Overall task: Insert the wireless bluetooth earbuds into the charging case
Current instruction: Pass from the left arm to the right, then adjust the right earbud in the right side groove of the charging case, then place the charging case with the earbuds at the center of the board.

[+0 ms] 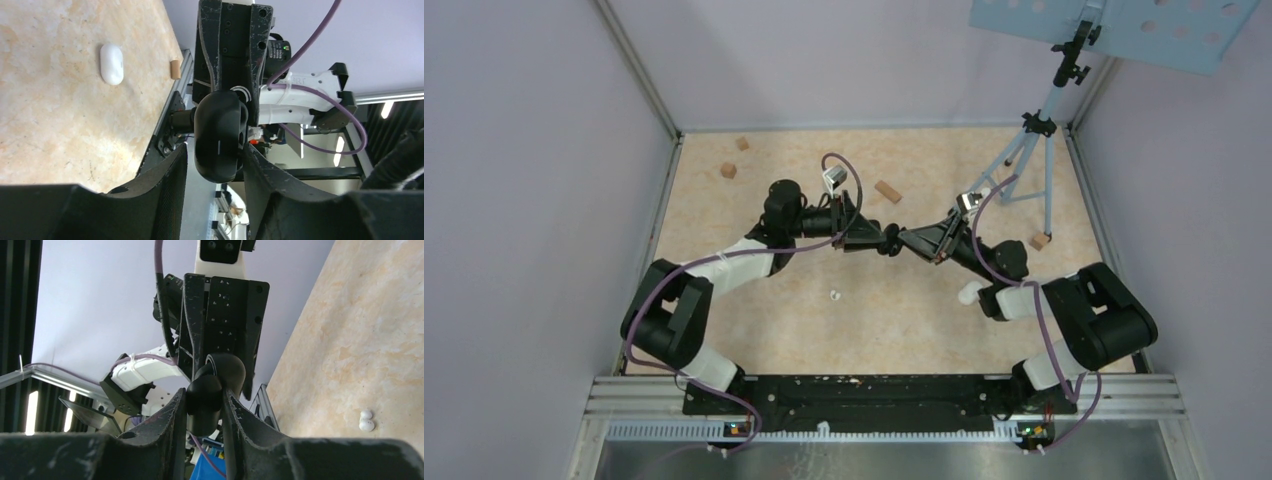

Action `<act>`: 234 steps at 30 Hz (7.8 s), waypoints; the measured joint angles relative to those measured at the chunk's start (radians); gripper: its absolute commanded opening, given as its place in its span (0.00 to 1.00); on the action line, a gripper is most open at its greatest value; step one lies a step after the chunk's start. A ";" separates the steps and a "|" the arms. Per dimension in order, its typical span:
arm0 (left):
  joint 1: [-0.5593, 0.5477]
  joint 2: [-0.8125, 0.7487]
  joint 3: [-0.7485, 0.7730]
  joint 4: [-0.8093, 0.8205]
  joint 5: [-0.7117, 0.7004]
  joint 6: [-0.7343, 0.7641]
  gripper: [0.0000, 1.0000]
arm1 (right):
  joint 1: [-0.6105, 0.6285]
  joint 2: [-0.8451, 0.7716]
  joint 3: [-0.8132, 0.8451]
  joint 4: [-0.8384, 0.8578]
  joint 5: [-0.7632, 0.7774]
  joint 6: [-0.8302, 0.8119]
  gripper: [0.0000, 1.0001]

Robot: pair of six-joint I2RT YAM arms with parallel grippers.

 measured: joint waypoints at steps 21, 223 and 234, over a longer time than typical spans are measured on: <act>-0.136 -0.162 0.388 -0.990 -0.454 0.751 0.41 | 0.002 -0.083 -0.034 -0.303 0.029 -0.058 0.00; -0.225 -0.289 0.313 -1.129 -0.875 0.798 0.56 | -0.005 0.100 0.101 -0.666 -0.083 -0.345 0.00; -0.220 -0.344 0.260 -1.096 -0.856 0.774 0.55 | -0.018 0.272 0.112 -0.664 -0.086 -0.410 0.00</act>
